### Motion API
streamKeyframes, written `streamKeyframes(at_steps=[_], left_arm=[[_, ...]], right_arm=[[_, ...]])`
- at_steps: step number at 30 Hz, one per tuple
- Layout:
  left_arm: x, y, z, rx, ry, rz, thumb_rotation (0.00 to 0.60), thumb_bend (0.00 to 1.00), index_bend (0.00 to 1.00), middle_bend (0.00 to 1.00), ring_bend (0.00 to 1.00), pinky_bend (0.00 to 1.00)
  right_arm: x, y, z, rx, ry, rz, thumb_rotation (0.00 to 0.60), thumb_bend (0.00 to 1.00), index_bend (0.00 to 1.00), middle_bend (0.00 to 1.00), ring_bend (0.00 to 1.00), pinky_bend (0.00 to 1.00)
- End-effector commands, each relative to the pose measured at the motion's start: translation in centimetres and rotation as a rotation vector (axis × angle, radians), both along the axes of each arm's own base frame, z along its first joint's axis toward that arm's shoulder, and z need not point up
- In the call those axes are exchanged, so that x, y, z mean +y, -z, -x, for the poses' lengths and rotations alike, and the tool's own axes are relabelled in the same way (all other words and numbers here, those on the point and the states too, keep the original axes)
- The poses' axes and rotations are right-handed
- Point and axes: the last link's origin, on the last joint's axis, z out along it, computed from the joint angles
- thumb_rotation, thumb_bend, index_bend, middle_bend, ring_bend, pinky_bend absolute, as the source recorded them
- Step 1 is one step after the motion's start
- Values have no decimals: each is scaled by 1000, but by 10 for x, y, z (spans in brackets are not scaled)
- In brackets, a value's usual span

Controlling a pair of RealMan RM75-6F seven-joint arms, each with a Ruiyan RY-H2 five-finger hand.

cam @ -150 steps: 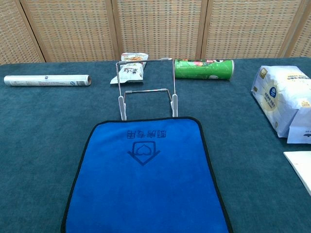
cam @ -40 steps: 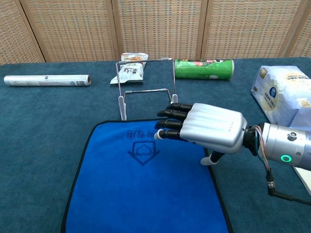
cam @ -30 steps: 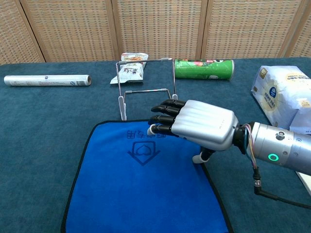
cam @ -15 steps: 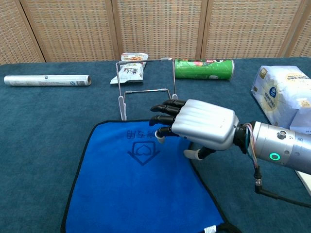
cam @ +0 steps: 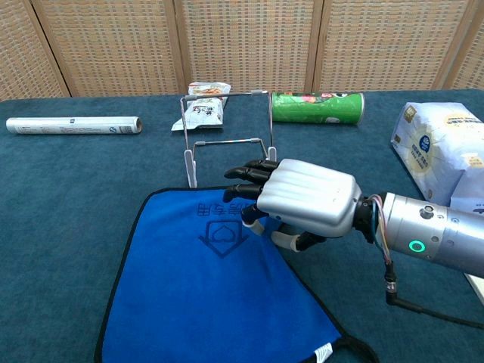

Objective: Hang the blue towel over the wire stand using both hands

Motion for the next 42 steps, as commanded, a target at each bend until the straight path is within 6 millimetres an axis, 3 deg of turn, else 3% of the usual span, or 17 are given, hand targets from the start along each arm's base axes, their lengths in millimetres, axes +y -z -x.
streamKeyframes(at_steps=[1,8,17,24,35,42], left_arm=[[16,7,-5,16,92,26,600,27,0,0,0,0],[52,28,-10,77,359,107,600,46,144,0,0,0],[86,74,-16,149,601,244,600,65,238,0,0,0],[97,112,-49,163,817,293,600,99,294,0,0,0],[97,135,-43,213,857,354,600,114,307,0,0,0],[97,135,-36,236,858,358,600,113,307,0,0,0]], right_arm=[[0,1,0,3,0,-1,600,516,596,199,46,114],[-2,0,0,-3,16,-3,600,517,596,199,46,115],[-6,-5,0,5,22,19,600,517,602,203,46,115],[-8,-8,2,20,28,35,600,517,605,203,46,115],[-6,-6,3,32,31,40,600,517,611,206,46,115],[-6,-5,1,31,30,45,600,517,611,206,46,115]])
